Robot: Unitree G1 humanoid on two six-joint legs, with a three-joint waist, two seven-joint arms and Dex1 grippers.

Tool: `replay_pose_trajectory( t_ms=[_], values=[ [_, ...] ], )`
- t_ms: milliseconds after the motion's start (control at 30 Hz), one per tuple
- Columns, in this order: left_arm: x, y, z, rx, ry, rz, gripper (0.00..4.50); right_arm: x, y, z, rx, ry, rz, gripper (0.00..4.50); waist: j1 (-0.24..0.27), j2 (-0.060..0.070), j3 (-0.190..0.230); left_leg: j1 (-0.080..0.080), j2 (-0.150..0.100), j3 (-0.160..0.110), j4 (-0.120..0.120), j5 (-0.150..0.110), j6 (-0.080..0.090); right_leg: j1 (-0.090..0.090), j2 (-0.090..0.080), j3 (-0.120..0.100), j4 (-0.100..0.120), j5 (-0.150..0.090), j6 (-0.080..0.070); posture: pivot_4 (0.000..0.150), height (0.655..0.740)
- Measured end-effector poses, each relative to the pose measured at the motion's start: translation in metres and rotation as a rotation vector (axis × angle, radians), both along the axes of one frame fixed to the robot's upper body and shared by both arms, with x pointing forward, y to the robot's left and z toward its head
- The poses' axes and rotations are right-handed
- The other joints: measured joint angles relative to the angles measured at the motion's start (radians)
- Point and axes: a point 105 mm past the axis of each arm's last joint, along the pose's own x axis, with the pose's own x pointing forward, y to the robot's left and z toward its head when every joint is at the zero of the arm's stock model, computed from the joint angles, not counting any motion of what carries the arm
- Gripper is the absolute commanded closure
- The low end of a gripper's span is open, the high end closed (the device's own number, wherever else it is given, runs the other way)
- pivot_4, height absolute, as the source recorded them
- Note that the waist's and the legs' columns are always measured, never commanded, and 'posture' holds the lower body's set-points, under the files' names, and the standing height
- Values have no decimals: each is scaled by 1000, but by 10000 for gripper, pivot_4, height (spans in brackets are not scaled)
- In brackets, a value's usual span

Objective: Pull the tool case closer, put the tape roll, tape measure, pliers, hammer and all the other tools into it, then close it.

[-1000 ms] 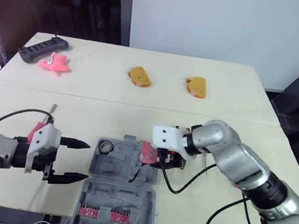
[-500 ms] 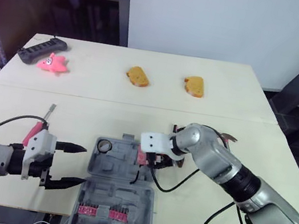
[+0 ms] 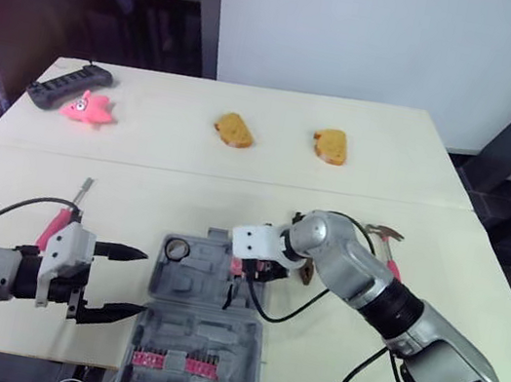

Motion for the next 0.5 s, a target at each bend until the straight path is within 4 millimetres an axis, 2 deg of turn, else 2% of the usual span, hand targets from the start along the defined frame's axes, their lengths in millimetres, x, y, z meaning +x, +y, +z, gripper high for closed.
replay_pose_trajectory(
  t_ms=[500],
  values=[
    [2,2,-1,7,0,8,0,1,4,-10,6,8,-6,16640,-9,0,0,1,0,0,0,0,0,0,0,0,0,0,0,1500,7400]
  ],
)
